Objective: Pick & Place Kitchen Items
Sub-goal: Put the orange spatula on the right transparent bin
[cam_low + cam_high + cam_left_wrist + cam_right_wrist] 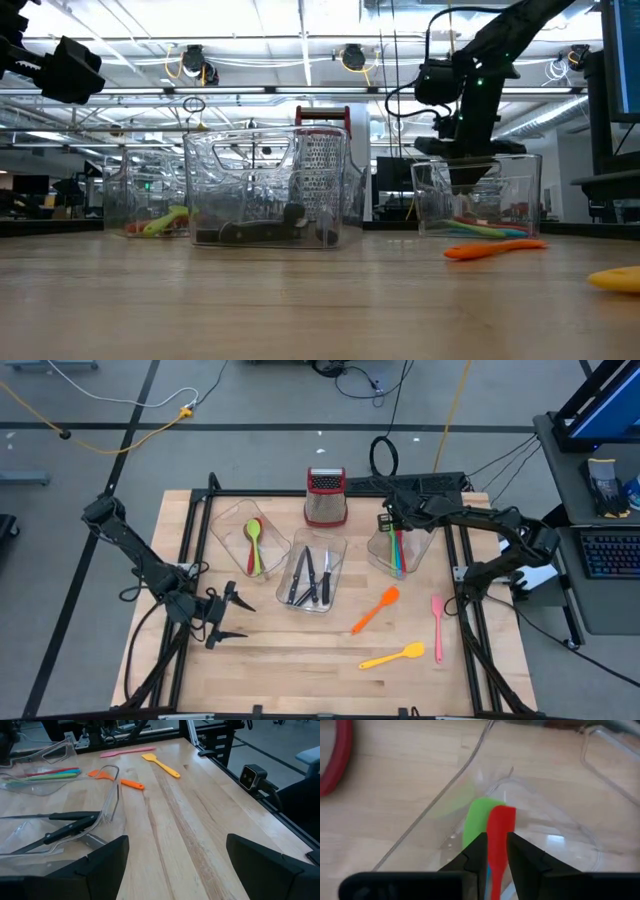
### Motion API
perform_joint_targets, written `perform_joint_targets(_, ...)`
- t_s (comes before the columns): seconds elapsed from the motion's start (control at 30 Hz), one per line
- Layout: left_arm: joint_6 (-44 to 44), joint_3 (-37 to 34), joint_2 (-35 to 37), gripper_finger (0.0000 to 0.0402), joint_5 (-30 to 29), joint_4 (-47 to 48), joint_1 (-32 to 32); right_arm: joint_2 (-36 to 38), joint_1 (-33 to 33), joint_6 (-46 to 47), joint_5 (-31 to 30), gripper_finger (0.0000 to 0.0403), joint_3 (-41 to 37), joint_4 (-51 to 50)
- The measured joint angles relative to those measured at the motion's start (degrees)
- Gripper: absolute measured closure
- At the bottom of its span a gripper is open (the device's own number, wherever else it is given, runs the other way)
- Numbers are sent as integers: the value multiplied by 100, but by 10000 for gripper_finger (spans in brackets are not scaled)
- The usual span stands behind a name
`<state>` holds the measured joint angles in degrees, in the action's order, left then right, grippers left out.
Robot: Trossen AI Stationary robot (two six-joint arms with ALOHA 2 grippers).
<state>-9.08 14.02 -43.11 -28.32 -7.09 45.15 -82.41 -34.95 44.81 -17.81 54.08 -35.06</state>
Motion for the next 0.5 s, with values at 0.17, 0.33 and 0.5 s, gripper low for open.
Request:
perform_joint_targets(0.17, -6, 0, 0, 66, 0, 7, 0, 387, 17, -106, 35, 349, -2, -15)
perform_joint_targets(0.33, -7, 0, 0, 66, -1, 7, 0, 1085, 211, -360, 5, 379, -2, -18)
perform_joint_targets(0.5, 17, 0, 0, 66, -2, 16, 0, 1772, 601, -869, 13, 399, -2, -10)
